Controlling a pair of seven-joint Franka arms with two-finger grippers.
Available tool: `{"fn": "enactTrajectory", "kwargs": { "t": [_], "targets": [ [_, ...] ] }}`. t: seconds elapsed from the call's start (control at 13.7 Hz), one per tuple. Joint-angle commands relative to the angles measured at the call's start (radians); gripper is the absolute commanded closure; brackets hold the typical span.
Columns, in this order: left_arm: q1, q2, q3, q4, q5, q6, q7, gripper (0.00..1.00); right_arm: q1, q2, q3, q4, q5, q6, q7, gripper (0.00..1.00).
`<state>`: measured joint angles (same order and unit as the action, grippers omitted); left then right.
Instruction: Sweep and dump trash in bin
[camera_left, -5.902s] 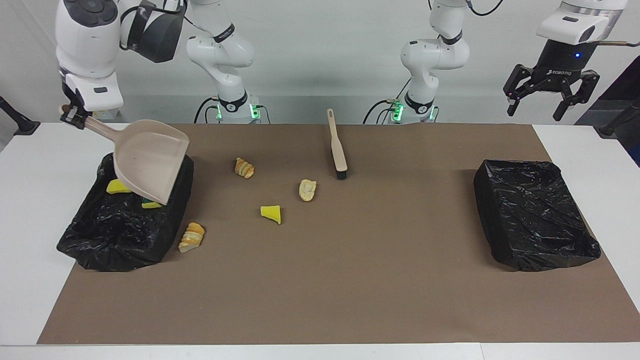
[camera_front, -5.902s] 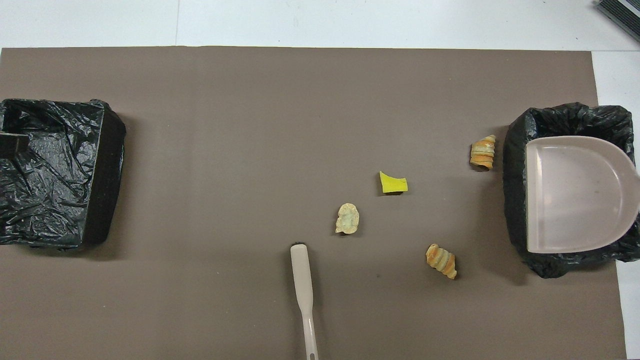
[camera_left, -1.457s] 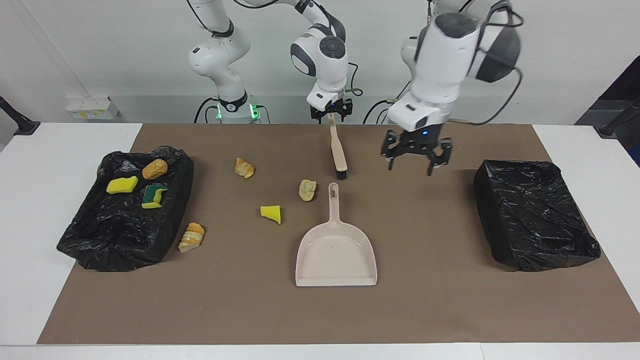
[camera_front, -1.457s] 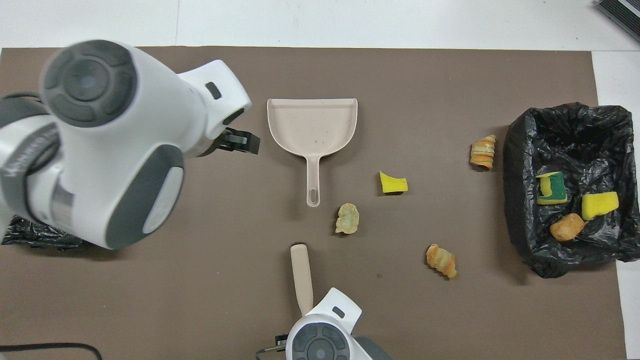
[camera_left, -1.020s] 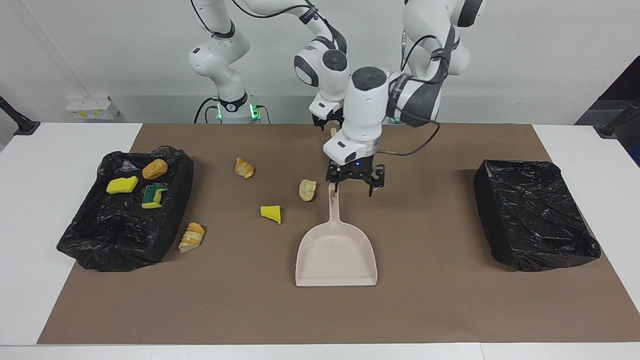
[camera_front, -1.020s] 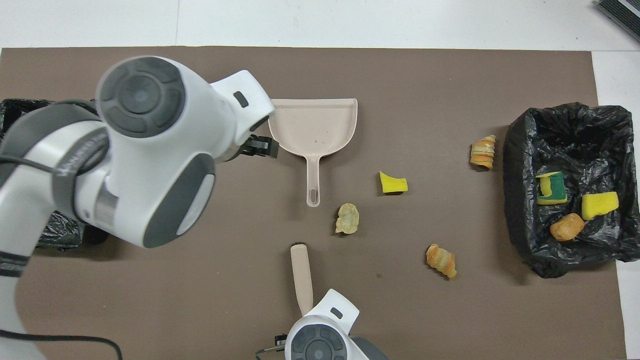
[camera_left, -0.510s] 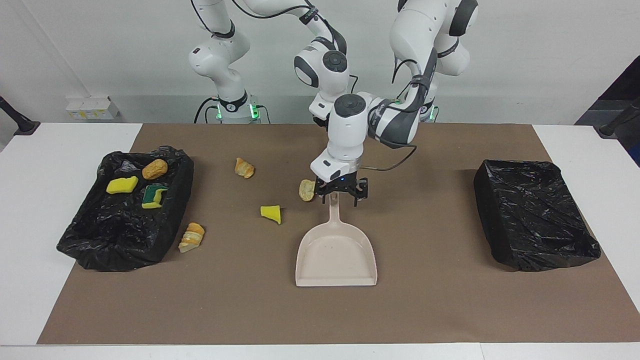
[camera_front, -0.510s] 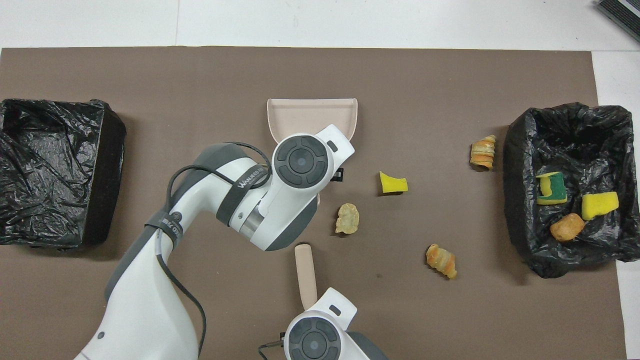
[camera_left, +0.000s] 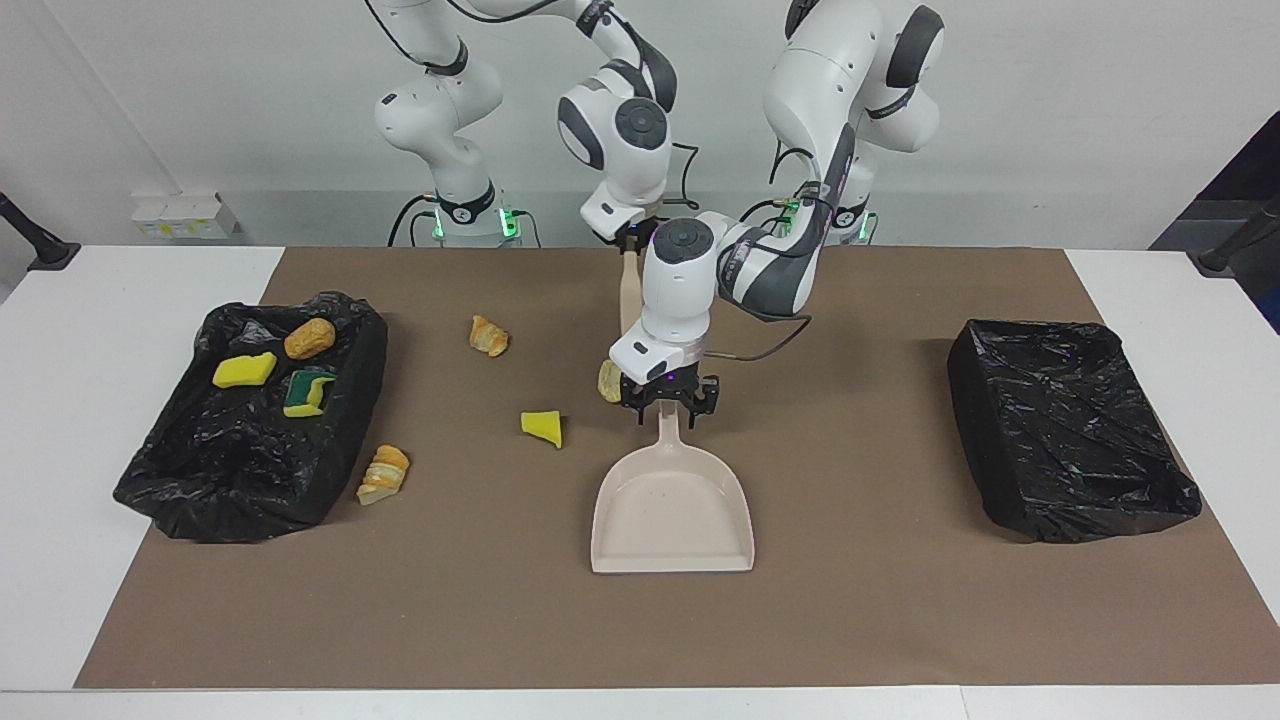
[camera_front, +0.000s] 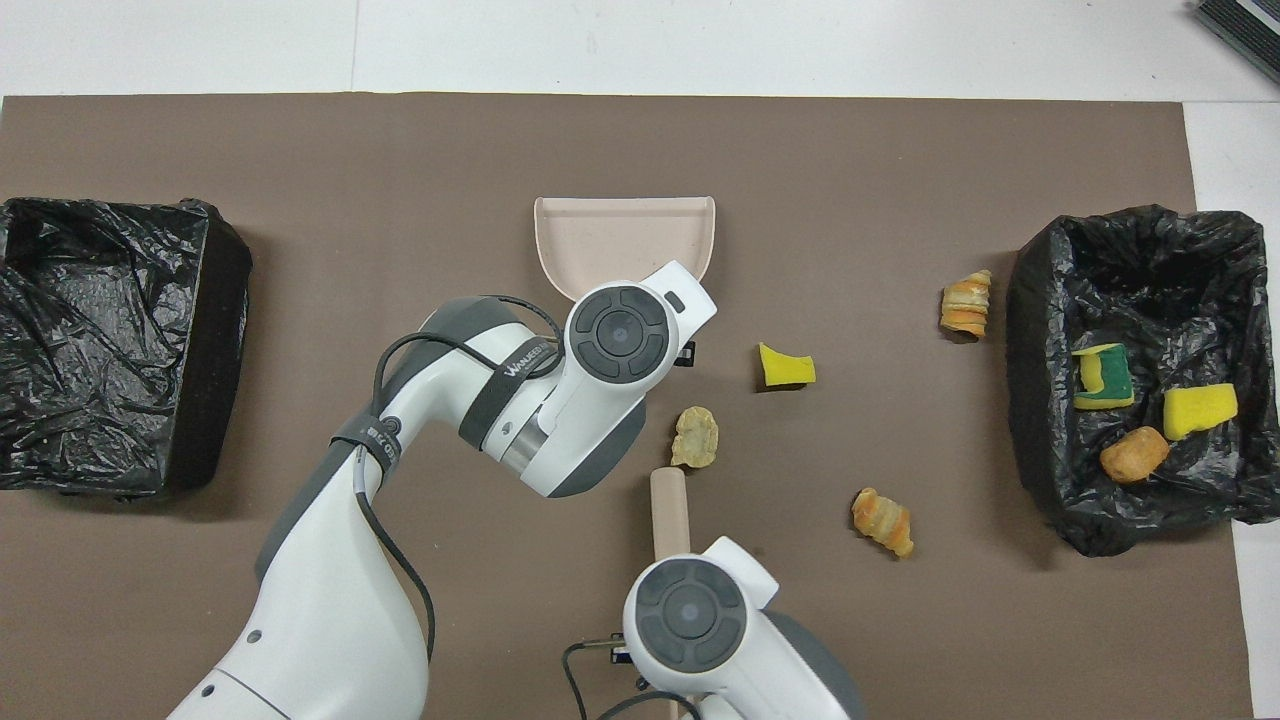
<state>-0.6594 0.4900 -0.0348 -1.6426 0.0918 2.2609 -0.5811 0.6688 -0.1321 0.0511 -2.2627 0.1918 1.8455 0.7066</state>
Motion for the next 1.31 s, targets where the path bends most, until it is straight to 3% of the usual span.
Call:
{"fn": "enactTrajectory", "kwargs": {
  "t": [0.0,0.22,0.36,0.73,0.8,0.87,0.95,1.17,1.24],
  "targets": [
    [-0.009,-0.004,0.010,-0.002,0.025,0.005,-0.019,0.99,-0.101,-0.084,0.004,-0.014,-0.043,-0.080,-0.033,1.00],
    [0.003,-0.013,0.012,0.003,0.074,0.009,-0.002,1.00,-0.214,-0.061,0.006,0.026,-0.090,-0.095,-0.047,1.00],
    [0.003,-0.019,0.012,0.001,0.114,0.002,0.045,1.00,-0.287,-0.028,0.013,0.064,-0.205,-0.121,-0.059,1.00],
    [0.006,-0.041,0.009,-0.043,0.095,-0.030,0.136,1.00,-0.386,-0.006,0.012,0.071,-0.366,-0.123,-0.176,1.00],
    [0.007,-0.041,0.009,-0.042,0.083,-0.026,0.136,0.75,-0.400,-0.004,0.012,0.071,-0.382,-0.118,-0.193,1.00],
    [0.007,-0.039,0.009,-0.042,0.074,-0.017,0.136,0.39,-0.409,-0.001,0.012,0.071,-0.393,-0.114,-0.208,1.00],
    [0.007,-0.038,0.009,-0.040,0.066,-0.012,0.133,0.29,-0.417,0.008,0.012,0.078,-0.402,-0.111,-0.222,1.00],
    [0.011,-0.033,0.010,-0.033,0.066,0.029,0.136,0.31,-0.431,0.034,0.012,0.118,-0.484,-0.108,-0.268,1.00],
    [0.011,-0.030,0.009,-0.031,0.068,0.049,0.138,0.54,-0.434,0.054,0.009,0.141,-0.494,-0.111,-0.280,1.00]
  ]
}}
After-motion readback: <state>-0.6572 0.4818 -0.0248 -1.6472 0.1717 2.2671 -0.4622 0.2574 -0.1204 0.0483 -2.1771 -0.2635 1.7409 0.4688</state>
